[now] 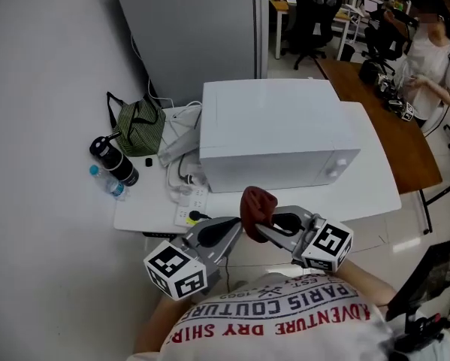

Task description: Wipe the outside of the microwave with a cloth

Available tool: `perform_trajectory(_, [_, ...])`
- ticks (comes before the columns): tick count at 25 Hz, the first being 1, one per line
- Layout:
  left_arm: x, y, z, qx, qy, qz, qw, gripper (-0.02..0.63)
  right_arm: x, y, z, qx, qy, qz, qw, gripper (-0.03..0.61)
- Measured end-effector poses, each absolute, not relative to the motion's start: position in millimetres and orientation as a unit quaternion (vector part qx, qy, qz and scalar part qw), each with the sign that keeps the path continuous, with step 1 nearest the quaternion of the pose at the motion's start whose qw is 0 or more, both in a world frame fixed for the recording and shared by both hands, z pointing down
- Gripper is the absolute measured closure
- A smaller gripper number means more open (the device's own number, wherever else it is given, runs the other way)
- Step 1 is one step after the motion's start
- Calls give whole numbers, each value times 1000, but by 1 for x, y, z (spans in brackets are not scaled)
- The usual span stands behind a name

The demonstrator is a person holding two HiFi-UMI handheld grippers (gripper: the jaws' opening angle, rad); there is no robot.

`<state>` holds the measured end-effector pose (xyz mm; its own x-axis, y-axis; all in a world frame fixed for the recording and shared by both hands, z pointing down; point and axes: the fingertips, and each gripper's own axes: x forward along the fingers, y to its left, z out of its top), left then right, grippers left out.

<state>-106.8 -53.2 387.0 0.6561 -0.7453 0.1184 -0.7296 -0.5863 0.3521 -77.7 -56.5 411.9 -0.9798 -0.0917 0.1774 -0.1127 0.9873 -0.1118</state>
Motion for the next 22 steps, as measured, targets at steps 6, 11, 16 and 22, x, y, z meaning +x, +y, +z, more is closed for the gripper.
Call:
perform_trajectory(6, [-166,-31,398,869,-453,-29,195,607,-152,-55,427,11,-994,13,111,534])
perform_trajectory(11, [-202,-14,405,852,-482,-28,202,607,-199,-82,439,45,-991,-40,116,534])
perform_trajectory(16, [-217,-6,404,842,-498,-22,206,607,-223,-119,448,96,-986,-70,119,534])
perform_trajectory(22, [-215,-6,407,843,-496,-22,205,607,-218,-149,454,146,-982,-40,113,534])
